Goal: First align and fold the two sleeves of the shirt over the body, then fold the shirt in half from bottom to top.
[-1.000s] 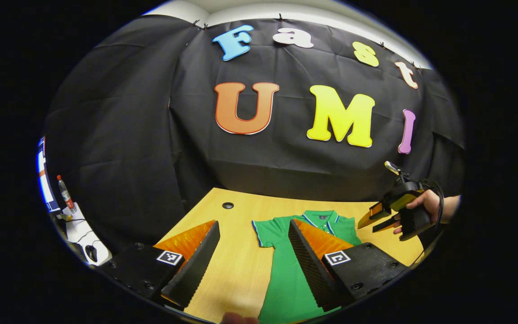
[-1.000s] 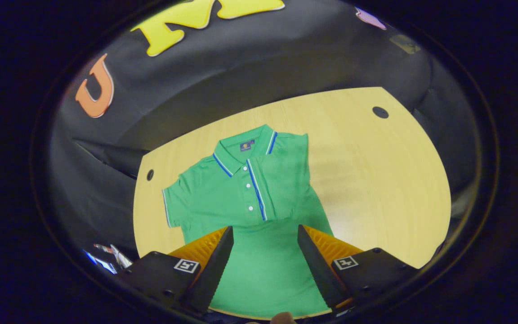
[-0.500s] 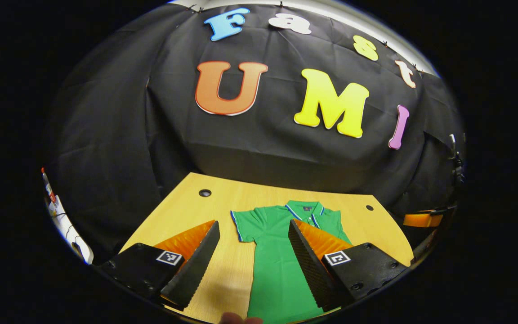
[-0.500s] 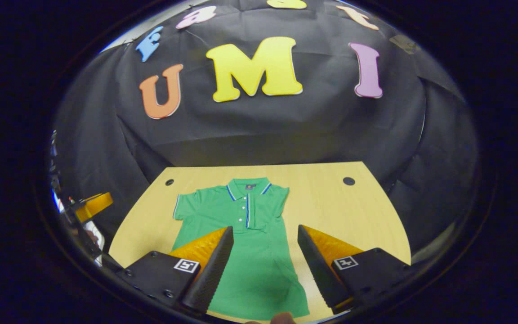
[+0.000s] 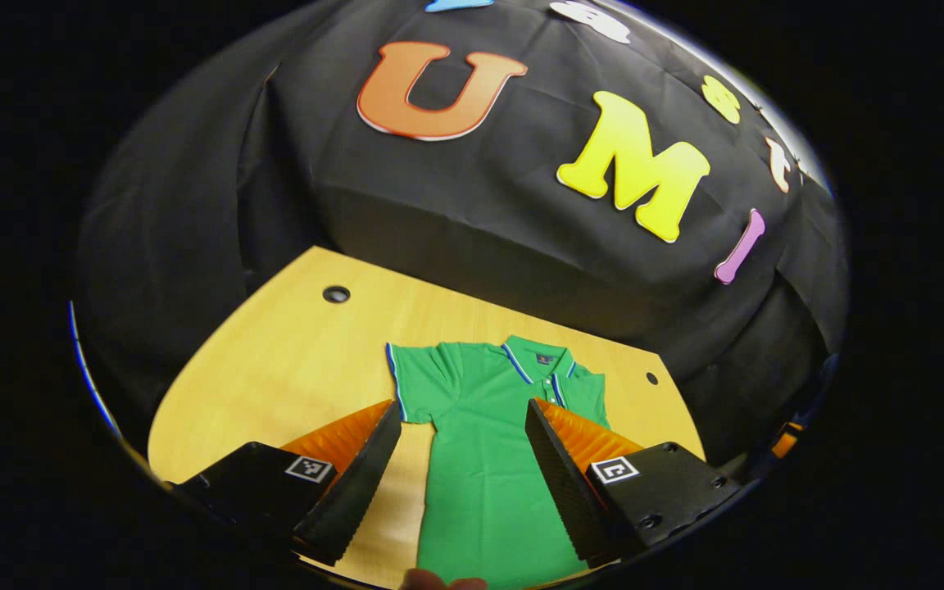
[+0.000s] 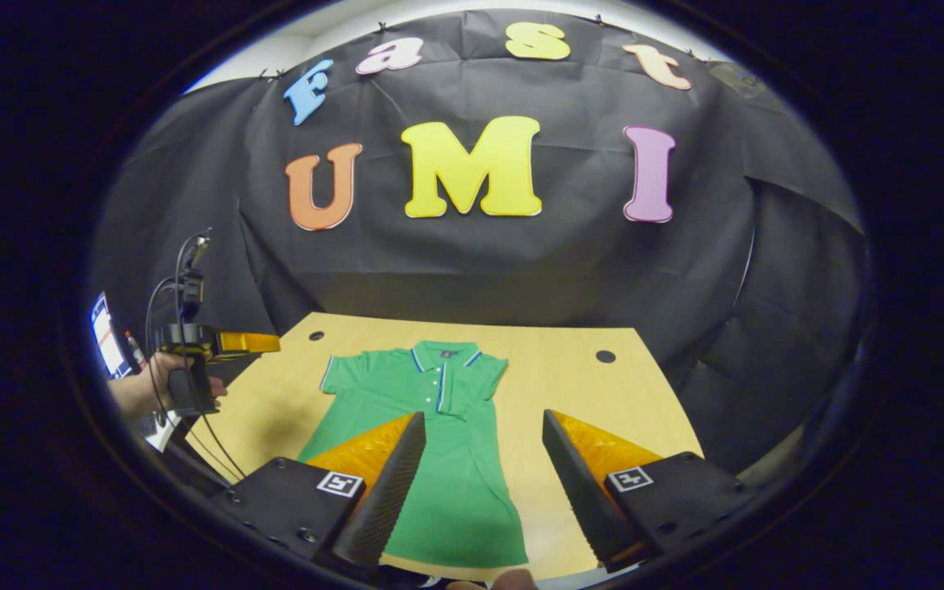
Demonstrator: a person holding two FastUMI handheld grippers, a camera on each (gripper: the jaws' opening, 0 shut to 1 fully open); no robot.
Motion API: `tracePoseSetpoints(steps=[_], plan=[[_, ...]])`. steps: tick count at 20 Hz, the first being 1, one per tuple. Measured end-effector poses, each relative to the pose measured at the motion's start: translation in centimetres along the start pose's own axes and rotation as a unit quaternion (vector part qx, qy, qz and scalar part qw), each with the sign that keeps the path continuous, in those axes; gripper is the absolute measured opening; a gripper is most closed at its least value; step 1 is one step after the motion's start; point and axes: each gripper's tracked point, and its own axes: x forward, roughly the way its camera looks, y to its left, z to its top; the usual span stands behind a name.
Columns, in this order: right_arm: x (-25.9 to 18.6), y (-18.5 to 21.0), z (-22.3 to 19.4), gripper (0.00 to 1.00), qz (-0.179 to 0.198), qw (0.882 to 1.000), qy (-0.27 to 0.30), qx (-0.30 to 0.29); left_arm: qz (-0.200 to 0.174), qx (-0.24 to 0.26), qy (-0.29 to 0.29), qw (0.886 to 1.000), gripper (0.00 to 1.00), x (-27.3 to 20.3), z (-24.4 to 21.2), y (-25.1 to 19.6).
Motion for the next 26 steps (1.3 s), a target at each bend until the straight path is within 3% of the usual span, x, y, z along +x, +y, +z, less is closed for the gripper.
tracePoseSetpoints(steps=[7, 12, 18, 26], plan=[[-1.1, -2.5, -1.0, 0.92, -0.015, 1.000, 0.015, 0.024, -0.030, -0.084, 0.090, 0.992, 0.98, 4.5, 0.8, 0.9], [-1.1, -3.3, -1.9, 0.92, -0.019, 0.999, 0.029, 0.022, -0.025, -0.079, 0.161, 0.983, 0.97, 8.9, 0.6, 3.0], [-1.7, -4.4, -3.2, 0.93, -0.031, 0.998, 0.046, 0.026, 0.002, -0.101, 0.278, 0.955, 0.97, 13.9, -2.9, 5.8], [-1.8, -5.7, -5.3, 0.92, -0.055, 0.994, 0.073, 0.058, 0.041, -0.063, 0.330, 0.941, 0.95, 17.5, -5.4, 7.6]])
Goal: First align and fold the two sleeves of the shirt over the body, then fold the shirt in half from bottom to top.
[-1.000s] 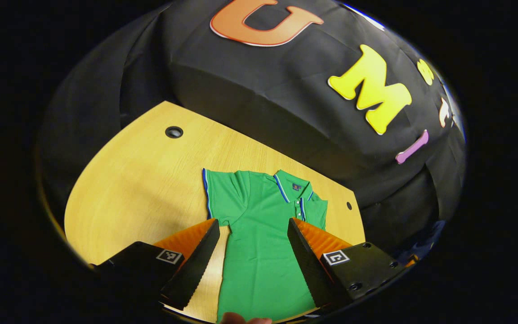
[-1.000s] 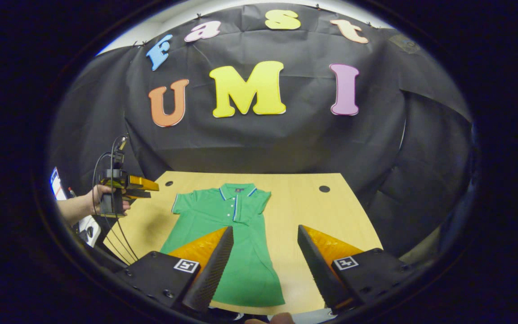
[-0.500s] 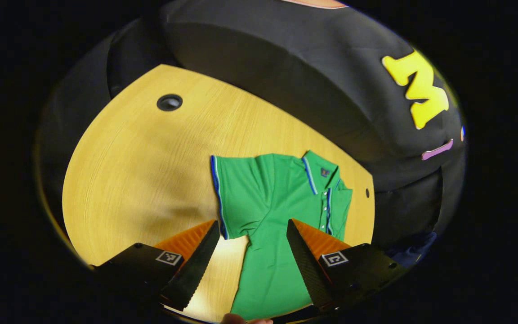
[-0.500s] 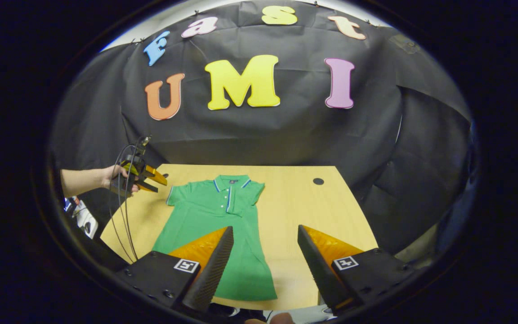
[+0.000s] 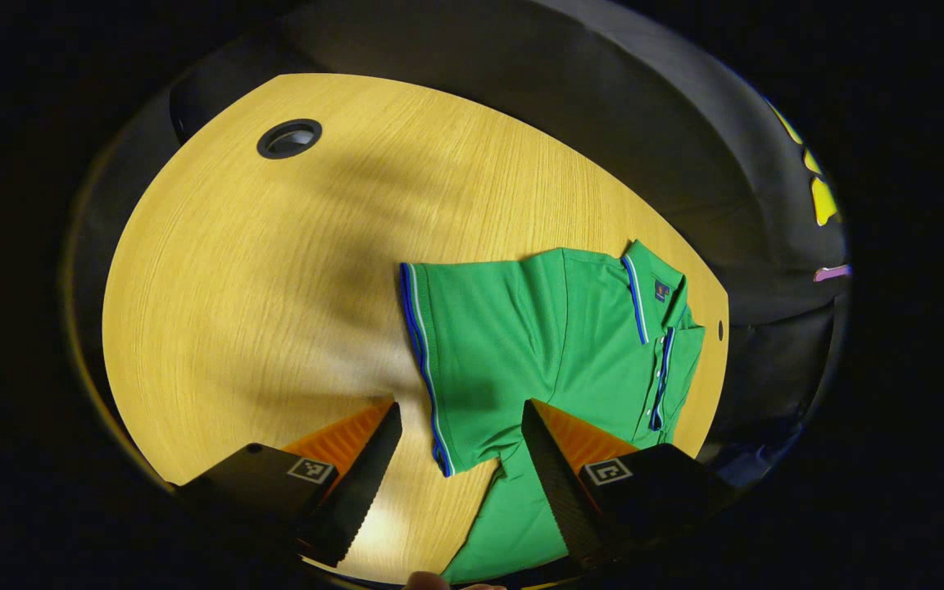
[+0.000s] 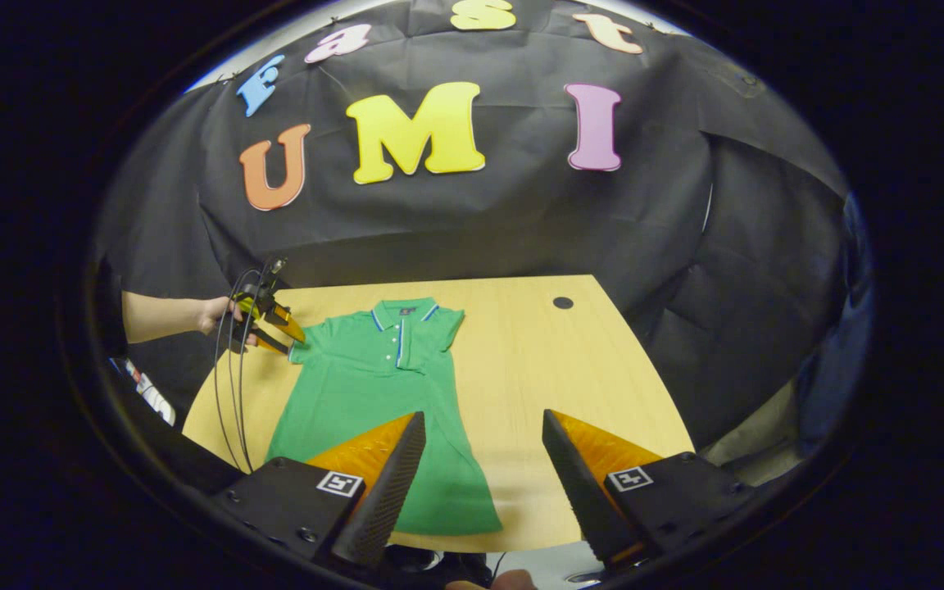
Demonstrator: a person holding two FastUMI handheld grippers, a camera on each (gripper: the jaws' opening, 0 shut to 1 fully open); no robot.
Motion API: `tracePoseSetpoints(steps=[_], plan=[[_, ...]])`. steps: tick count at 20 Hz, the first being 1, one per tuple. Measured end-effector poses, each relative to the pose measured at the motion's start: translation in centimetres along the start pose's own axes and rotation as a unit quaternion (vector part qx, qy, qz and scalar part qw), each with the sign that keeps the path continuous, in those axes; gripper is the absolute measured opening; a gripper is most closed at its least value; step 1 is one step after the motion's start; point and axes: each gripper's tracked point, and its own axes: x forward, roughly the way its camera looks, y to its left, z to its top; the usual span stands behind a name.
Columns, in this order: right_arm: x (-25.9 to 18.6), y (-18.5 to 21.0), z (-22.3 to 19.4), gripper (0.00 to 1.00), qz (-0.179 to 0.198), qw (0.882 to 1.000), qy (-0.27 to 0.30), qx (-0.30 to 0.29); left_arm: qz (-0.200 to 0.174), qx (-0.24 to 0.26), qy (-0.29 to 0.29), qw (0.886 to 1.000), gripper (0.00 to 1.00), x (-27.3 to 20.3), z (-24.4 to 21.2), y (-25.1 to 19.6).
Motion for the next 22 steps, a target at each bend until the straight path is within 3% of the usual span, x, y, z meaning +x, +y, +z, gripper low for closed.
tracePoseSetpoints(steps=[3, 5, 9, 10, 11, 12, 15, 16, 22], plan=[[0.1, -0.5, -0.2, 0.92, -0.007, 1.000, 0.002, 0.019, 0.003, -0.004, 0.005, 1.000, 0.93, 0.4, 0.7, -0.5], [-0.1, -0.7, -0.5, 0.92, -0.012, 1.000, 0.002, 0.023, 0.013, -0.027, 0.004, 1.000, 0.86, 1.0, 1.0, -0.3], [-0.1, -1.2, -1.2, 0.92, -0.014, 0.999, 0.008, 0.040, 0.032, -0.050, 0.012, 0.998, 0.57, 1.3, 0.3, 0.1], [0.1, -1.2, -1.4, 0.92, -0.015, 0.999, 0.010, 0.043, 0.044, -0.061, 0.017, 0.997, 0.37, 1.4, 0.0, 0.4], [0.2, -1.2, -1.6, 0.92, -0.014, 0.999, 0.011, 0.045, 0.056, -0.065, 0.017, 0.996, 0.33, 1.4, 0.0, 0.7], [0.3, -1.2, -1.4, 0.92, -0.015, 0.999, 0.010, 0.046, 0.060, -0.067, 0.013, 0.996, 0.10, 1.2, 0.0, 0.8], [0.3, -1.0, -1.3, 0.92, -0.011, 0.999, 0.002, 0.038, 0.055, -0.051, -0.012, 0.997, 0.05, -0.4, 0.7, -0.4], [0.3, -0.9, -1.2, 0.81, -0.010, 0.999, -0.001, 0.035, 0.051, -0.037, -0.021, 0.998, 0.04, -1.1, 1.0, -1.0], [0.0, -0.3, -1.4, 0.82, 0.010, 0.999, -0.014, 0.039, 0.030, 0.025, -0.055, 0.998, 0.04, -4.3, 1.7, -7.1]])
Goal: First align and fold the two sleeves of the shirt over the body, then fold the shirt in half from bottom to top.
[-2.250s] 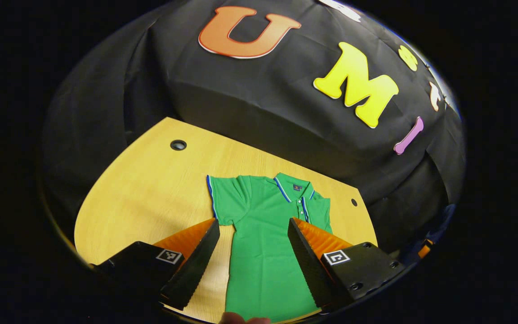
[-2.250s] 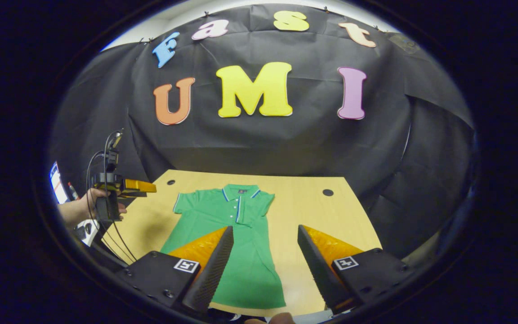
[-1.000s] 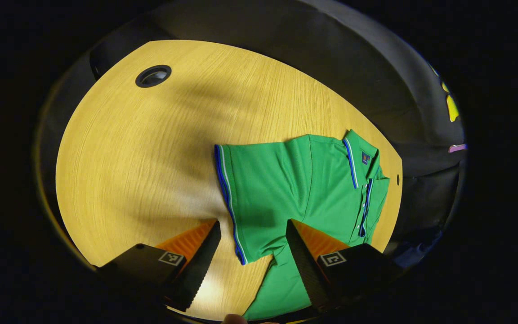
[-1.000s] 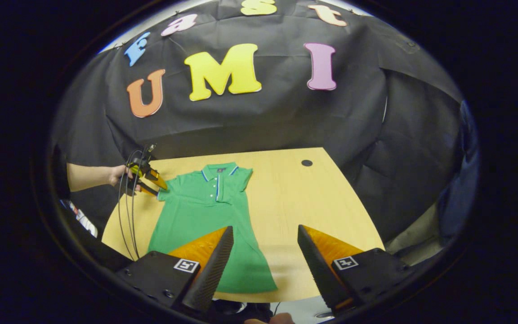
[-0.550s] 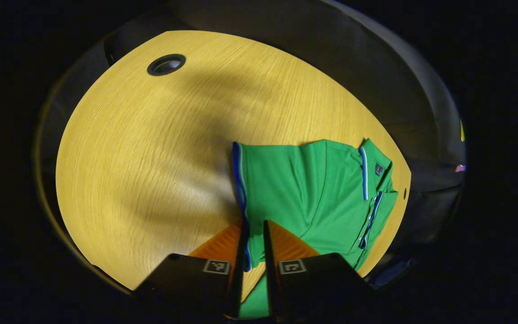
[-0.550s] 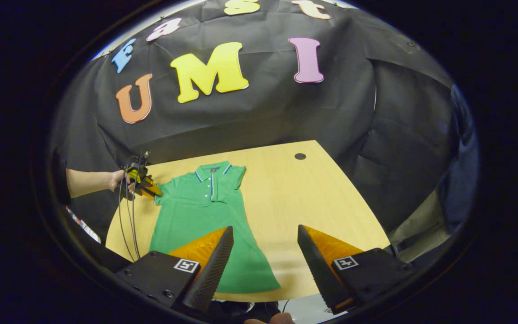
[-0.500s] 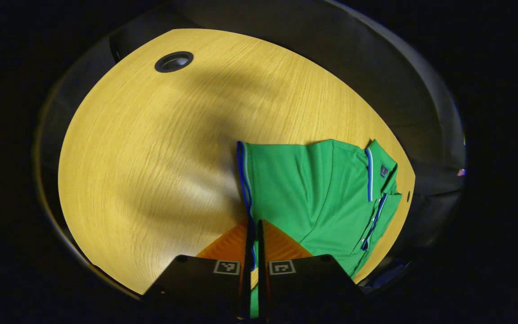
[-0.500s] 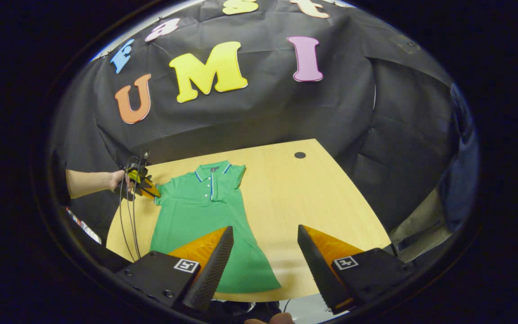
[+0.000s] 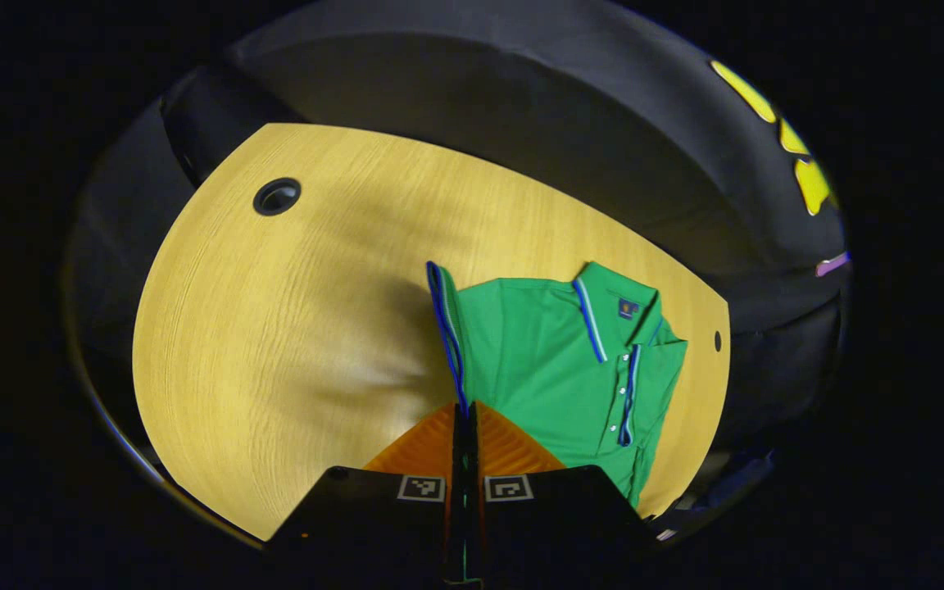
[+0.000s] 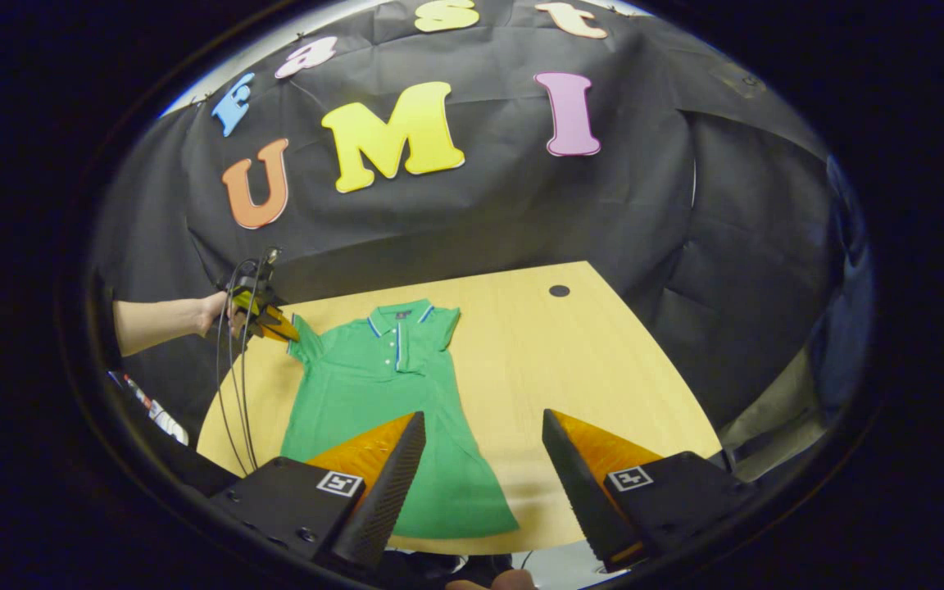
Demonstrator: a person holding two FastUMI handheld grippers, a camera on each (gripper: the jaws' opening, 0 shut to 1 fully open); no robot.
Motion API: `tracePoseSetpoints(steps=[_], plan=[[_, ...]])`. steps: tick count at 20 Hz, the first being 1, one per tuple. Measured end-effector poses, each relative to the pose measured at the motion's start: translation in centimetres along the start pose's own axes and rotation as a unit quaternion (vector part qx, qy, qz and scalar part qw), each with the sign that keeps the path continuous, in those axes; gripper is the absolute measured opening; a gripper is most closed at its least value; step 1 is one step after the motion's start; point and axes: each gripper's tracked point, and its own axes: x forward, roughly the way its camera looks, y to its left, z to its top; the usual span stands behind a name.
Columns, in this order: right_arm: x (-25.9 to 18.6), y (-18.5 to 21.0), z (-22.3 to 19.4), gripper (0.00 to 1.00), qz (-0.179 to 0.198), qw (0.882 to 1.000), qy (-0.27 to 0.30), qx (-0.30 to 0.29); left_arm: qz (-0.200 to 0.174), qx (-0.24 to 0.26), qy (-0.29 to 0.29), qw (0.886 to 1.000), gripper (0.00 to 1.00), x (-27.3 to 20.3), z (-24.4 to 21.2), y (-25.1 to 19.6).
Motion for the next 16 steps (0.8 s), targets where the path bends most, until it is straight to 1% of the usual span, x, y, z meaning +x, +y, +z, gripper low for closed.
tracePoseSetpoints(steps=[4, 5, 10, 14, 16], plan=[[-0.5, -1.1, -0.3, 0.81, -0.004, 1.000, -0.012, 0.012, -0.004, 0.049, -0.002, 0.999, 0.04, 0.0, -0.5, -4.5], [-0.6, -1.5, -0.3, 0.92, -0.007, 1.000, -0.016, 0.015, -0.005, 0.054, 0.001, 0.999, 0.04, 0.2, -0.7, -5.5], [-1.7, -3.4, -1.4, 0.92, -0.021, 0.999, -0.015, 0.025, -0.008, 0.074, 0.026, 0.997, 0.04, 3.1, -2.8, -10.1], [-2.0, -4.5, -1.7, 0.92, -0.028, 0.999, -0.013, 0.023, -0.008, 0.090, 0.041, 0.995, 0.05, 5.8, -4.3, -12.8], [-2.0, -4.9, -1.8, 0.92, -0.028, 0.999, -0.011, 0.021, -0.005, 0.078, 0.050, 0.996, 0.06, 6.6, -4.8, -13.5]])
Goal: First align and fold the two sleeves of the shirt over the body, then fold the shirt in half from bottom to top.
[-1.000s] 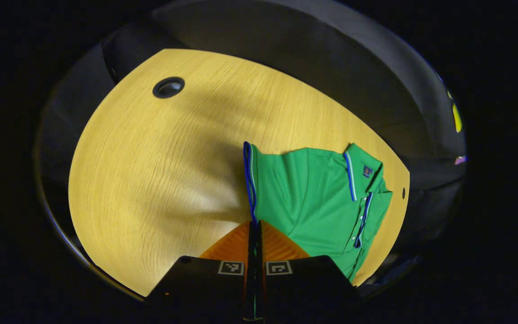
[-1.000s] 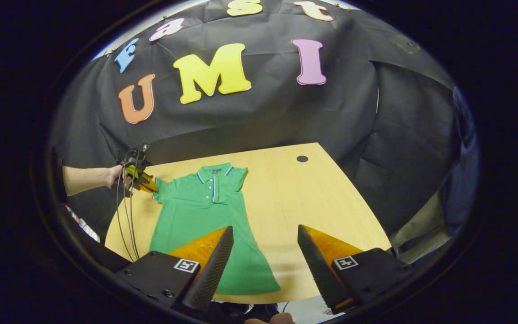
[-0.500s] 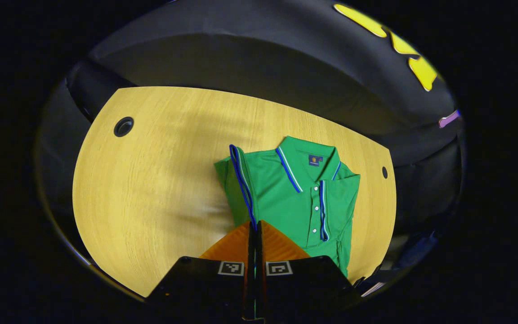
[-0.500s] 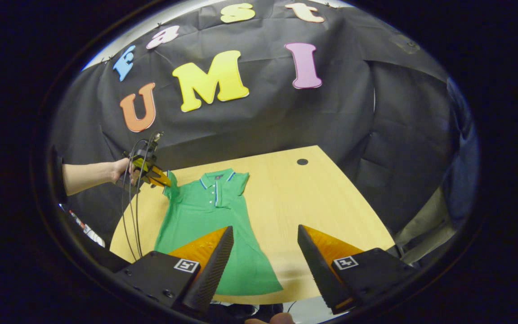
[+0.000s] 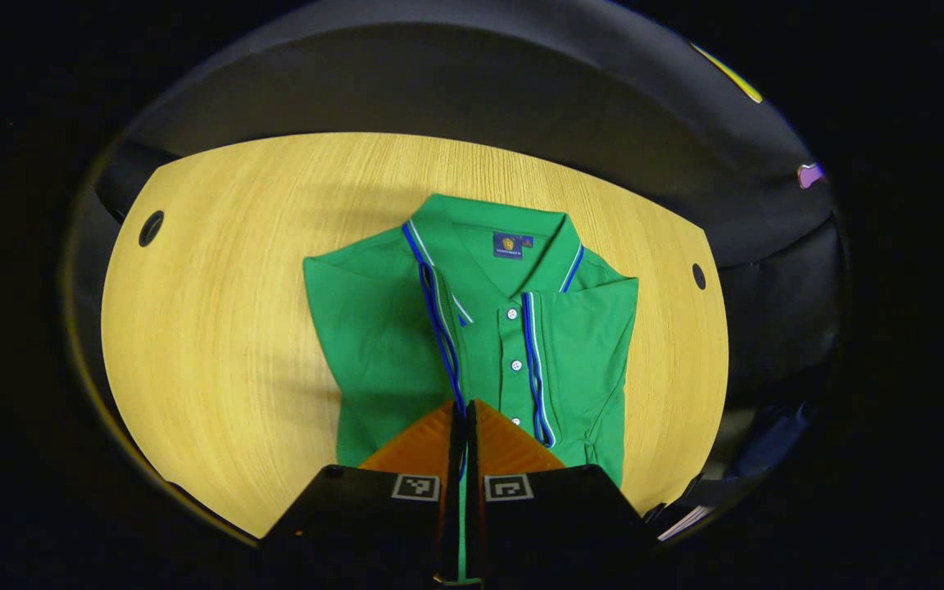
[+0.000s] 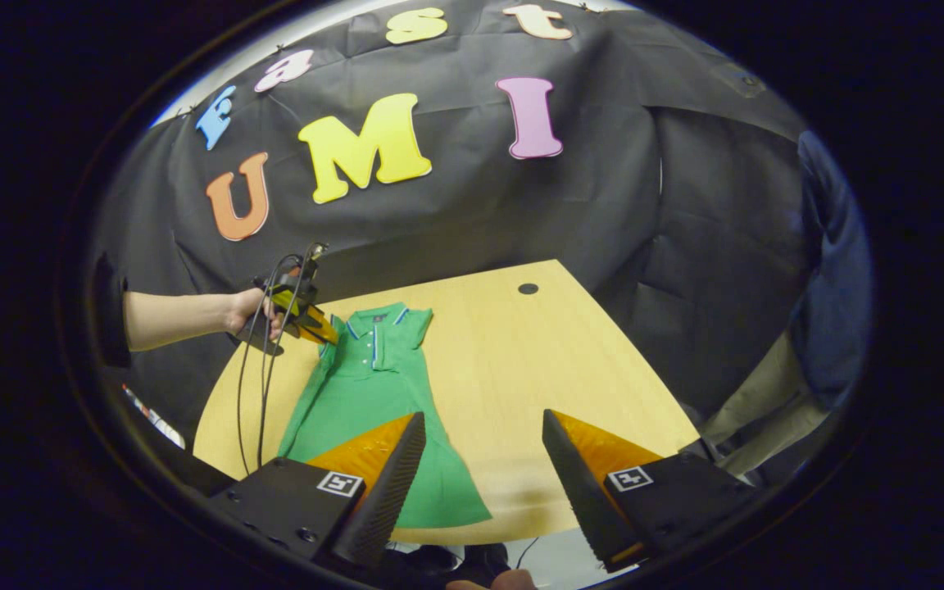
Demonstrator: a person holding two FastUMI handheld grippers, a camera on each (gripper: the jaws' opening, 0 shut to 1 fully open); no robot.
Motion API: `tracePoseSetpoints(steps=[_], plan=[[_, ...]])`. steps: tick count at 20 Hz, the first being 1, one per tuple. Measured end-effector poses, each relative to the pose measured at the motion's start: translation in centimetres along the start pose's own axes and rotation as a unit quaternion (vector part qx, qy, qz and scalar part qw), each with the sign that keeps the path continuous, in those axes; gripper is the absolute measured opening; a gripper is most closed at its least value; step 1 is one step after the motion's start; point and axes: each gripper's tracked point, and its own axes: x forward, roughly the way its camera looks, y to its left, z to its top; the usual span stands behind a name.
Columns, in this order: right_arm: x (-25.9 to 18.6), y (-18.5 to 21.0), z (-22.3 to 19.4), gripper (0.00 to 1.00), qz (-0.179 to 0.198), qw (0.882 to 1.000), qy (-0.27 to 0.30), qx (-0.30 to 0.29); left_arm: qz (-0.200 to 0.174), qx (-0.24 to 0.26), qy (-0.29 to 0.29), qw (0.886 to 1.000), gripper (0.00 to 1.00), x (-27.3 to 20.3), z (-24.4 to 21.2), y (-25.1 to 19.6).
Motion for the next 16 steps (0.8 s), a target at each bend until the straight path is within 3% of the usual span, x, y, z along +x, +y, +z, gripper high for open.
tracePoseSetpoints(steps=[5, 7, 8, 9, 10, 11, 12, 13, 14, 16], plan=[[0.5, 0.1, 0.0, 0.92, 0.008, 1.000, 0.000, -0.008, 0.002, -0.012, -0.010, 1.000, 0.17, 0.5, 0.4, -0.7], [1.0, 0.6, -0.1, 0.92, 0.017, 1.000, 0.002, -0.013, 0.007, -0.009, -0.015, 1.000, 0.36, 0.0, 0.2, -0.5], [1.3, 0.8, 0.1, 0.92, 0.020, 1.000, 0.002, -0.019, 0.013, -0.006, -0.022, 1.000, 0.58, -0.4, 0.0, -0.3], [1.6, 1.0, 0.3, 0.92, 0.022, 0.999, 0.001, -0.026, 0.026, 0.003, -0.035, 0.999, 0.75, -1.0, 0.1, 0.3], [2.0, 1.3, 0.6, 0.92, 0.025, 0.999, -0.001, -0.036, 0.036, 0.022, -0.049, 0.998, 0.68, -1.7, 0.1, 0.9], [2.3, 1.7, 0.9, 0.82, 0.025, 0.998, -0.007, -0.050, 0.050, 0.052, -0.065, 0.995, 0.70, -2.6, 0.1, 1.6], [2.7, 2.3, 1.1, 0.94, 0.029, 0.998, -0.011, -0.063, 0.063, 0.075, -0.077, 0.992, 0.72, -3.5, -0.3, 2.3], [3.0, 2.8, 1.0, 0.95, 0.033, 0.997, -0.011, -0.075, 0.070, 0.087, -0.090, 0.990, 0.73, -4.4, -0.7, 2.6], [3.4, 3.5, 1.0, 0.87, 0.041, 0.996, -0.010, -0.082, 0.072, 0.091, -0.107, 0.988, 0.76, -5.5, -1.2, 2.7], [3.8, 4.9, 1.0, 0.87, 0.057, 0.995, -0.007, -0.086, 0.071, 0.084, -0.140, 0.984, 0.77, -7.7, -2.5, 3.3]])
